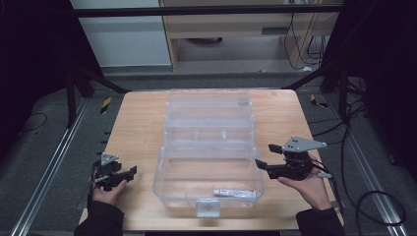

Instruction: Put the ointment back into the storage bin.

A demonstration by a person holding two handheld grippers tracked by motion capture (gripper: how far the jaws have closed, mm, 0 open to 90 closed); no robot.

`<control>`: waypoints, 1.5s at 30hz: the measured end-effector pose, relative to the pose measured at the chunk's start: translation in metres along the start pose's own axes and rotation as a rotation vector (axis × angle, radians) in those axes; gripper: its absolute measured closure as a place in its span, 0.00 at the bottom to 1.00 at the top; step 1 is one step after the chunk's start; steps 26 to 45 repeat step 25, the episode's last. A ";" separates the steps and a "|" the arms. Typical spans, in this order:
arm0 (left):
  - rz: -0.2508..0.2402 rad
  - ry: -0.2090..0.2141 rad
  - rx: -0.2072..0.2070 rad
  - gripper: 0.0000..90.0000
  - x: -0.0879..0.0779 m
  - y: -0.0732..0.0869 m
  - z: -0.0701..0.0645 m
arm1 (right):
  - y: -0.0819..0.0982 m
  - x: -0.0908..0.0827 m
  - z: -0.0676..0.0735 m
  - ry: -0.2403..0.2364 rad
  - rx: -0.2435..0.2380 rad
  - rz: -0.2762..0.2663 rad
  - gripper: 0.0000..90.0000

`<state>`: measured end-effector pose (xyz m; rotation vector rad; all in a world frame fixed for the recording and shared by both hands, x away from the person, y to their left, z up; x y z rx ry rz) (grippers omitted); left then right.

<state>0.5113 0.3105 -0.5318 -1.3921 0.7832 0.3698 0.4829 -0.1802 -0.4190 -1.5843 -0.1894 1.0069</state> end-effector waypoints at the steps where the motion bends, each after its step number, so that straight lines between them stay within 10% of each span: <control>1: -0.001 0.000 0.000 0.38 0.000 0.000 0.000 | 0.002 -0.001 -0.004 0.012 0.007 -0.006 0.27; 9: -0.005 0.001 0.002 0.37 0.001 -0.001 0.001 | 0.024 0.004 -0.045 0.148 0.112 -0.059 0.22; 20: -0.013 -0.012 0.021 0.32 0.004 -0.001 0.002 | 0.076 0.017 -0.088 0.256 0.215 0.042 0.18; 45: -0.016 -0.021 0.022 0.30 0.005 -0.001 0.003 | 0.087 0.019 -0.097 0.283 0.230 0.056 0.18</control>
Point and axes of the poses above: each handheld gripper's, and its own axes: x roughly forward along the jaws, y roughly out of its underside, z roughly to its left, the point moved 7 cm from there along x, roughly forward along the jaws, and after that the axes turned 2 degrees about x, right-handed, at the moved point
